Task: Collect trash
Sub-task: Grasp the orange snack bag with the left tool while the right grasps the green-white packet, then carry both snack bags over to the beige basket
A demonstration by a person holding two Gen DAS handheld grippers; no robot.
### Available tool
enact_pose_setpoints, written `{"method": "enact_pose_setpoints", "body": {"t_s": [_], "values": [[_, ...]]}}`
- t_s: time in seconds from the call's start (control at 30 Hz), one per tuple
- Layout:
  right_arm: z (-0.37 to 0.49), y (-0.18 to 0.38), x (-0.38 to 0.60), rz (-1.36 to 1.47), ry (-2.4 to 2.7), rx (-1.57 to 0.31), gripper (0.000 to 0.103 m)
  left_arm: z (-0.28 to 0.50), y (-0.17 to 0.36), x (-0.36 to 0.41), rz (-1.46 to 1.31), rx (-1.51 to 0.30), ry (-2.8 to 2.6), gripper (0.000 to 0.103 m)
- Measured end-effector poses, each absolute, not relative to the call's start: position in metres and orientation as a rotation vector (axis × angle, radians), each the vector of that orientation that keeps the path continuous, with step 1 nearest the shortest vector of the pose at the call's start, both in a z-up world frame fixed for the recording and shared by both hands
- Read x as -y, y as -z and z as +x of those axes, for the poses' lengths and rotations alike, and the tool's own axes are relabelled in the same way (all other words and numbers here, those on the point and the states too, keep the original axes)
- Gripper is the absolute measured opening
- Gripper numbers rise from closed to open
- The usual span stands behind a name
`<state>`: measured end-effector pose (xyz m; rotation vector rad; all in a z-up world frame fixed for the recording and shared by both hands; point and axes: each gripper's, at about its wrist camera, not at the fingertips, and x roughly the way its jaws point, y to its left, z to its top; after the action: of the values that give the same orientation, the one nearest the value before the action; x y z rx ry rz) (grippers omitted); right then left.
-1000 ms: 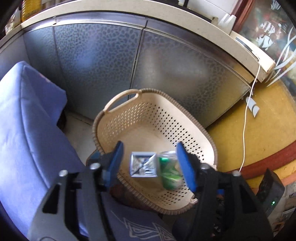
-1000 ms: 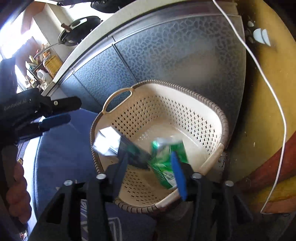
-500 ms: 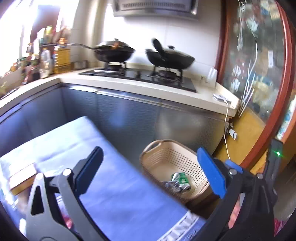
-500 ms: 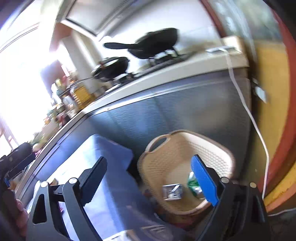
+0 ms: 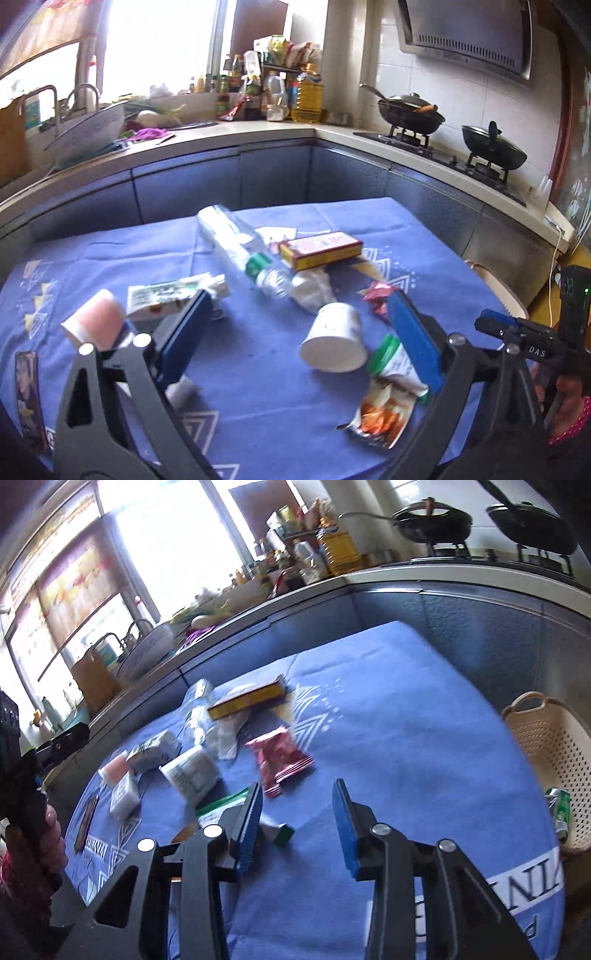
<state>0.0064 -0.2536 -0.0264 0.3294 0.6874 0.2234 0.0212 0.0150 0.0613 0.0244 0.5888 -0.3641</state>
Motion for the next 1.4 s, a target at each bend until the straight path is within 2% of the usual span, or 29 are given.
{"method": "enact_pose_setpoints", "body": {"t_s": [0.07,0.2,0.27,0.33,0.5,0.6,0.67,0.7,0.73,0.77,0.8,0.93,1.2,1.4], "values": [[0.002,0.027,0.228,0.293,-0.274,-0.726,0.04,0.025,-0.046,-0.027,0.055,-0.626,0.347,0.084],[0.0,0.033,0.193,0.212,-0.323,-0.781,0.041,0.037,-0.006,-0.024,0.129,-0.738,0.37,0.066],[-0.003,0.033,0.186,0.167,-0.327,-0.79,0.042,0.041,0.007,-0.019,0.142,-0.781,0.393,0.062],[-0.005,0.032,0.176,0.121,-0.322,-0.784,0.043,0.04,0.014,-0.015,0.133,-0.811,0.429,0.061],[-0.004,0.035,0.166,0.03,-0.309,-0.779,0.056,0.026,0.016,-0.004,0.055,-0.922,0.639,0.062],[0.005,0.046,0.162,-0.014,-0.291,-0.799,0.056,0.008,0.02,0.007,0.042,-0.955,0.717,0.081],[0.009,0.053,0.162,-0.029,-0.278,-0.816,0.056,-0.002,0.03,0.018,0.089,-0.977,0.738,0.081],[0.011,0.057,0.163,-0.027,-0.276,-0.825,0.055,-0.005,0.035,0.023,0.116,-0.985,0.731,0.075],[0.014,0.06,0.166,-0.01,-0.278,-0.836,0.05,-0.006,0.041,0.027,0.135,-1.004,0.718,0.061],[0.015,0.063,0.169,0.013,-0.288,-0.849,0.039,-0.005,0.048,0.029,0.138,-1.034,0.708,0.049],[0.016,0.065,0.174,0.041,-0.297,-0.857,0.038,-0.001,0.052,0.029,0.11,-1.061,0.715,0.047],[0.008,0.057,0.183,0.058,-0.307,-0.822,0.032,0.0,0.052,0.032,0.085,-1.048,0.718,0.044],[-0.006,0.035,0.233,0.14,-0.21,-0.731,0.032,0.003,0.019,0.068,0.094,-0.984,0.84,0.043],[-0.013,0.026,0.304,0.224,-0.057,-0.673,0.032,0.027,-0.003,0.129,0.135,-0.945,0.928,0.043]]}}
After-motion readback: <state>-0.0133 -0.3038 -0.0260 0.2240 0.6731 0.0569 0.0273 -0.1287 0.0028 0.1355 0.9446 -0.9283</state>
